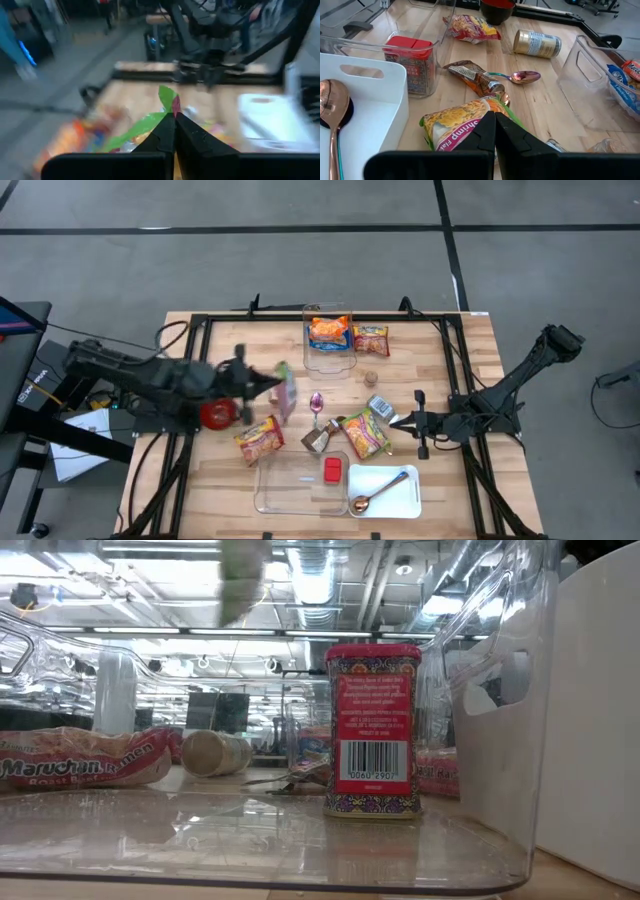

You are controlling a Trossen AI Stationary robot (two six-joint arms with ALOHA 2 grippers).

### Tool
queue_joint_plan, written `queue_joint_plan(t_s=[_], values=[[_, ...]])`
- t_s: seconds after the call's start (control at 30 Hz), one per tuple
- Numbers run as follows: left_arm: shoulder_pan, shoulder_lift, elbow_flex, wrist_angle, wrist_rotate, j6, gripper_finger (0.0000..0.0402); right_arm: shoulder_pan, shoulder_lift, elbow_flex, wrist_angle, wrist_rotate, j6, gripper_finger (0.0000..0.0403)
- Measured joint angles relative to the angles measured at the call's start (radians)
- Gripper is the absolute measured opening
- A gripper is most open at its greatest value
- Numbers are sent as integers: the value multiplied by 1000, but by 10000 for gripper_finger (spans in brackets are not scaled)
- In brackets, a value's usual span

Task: Pick & Place Food Item
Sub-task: Put the left green noodle pack into the top transparent bin

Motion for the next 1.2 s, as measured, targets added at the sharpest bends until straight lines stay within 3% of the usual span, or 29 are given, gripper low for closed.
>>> queue_joint_plan(t_s=[0.17, 0.33, 0.5, 0.8, 1.0, 1.2], values=[[206, 130, 0, 150, 43, 372, 0, -6, 0, 0, 0, 1, -7, 0], [408, 227, 5, 244, 229, 623, 0, -31, 0, 0, 0, 2, -7, 0], [553, 353, 102, 215, 350, 823, 0, -58, 0, 0, -1, 0, -8, 0], [672, 579, 296, 177, 368, 1339, 5, -87, 0, 0, -49, 0, 9, 0], [738, 683, 407, 64, 366, 1453, 5, -88, 0, 0, -59, 0, 19, 0], [753, 720, 444, 64, 360, 1571, 6, -92, 0, 0, -60, 0, 19, 0]])
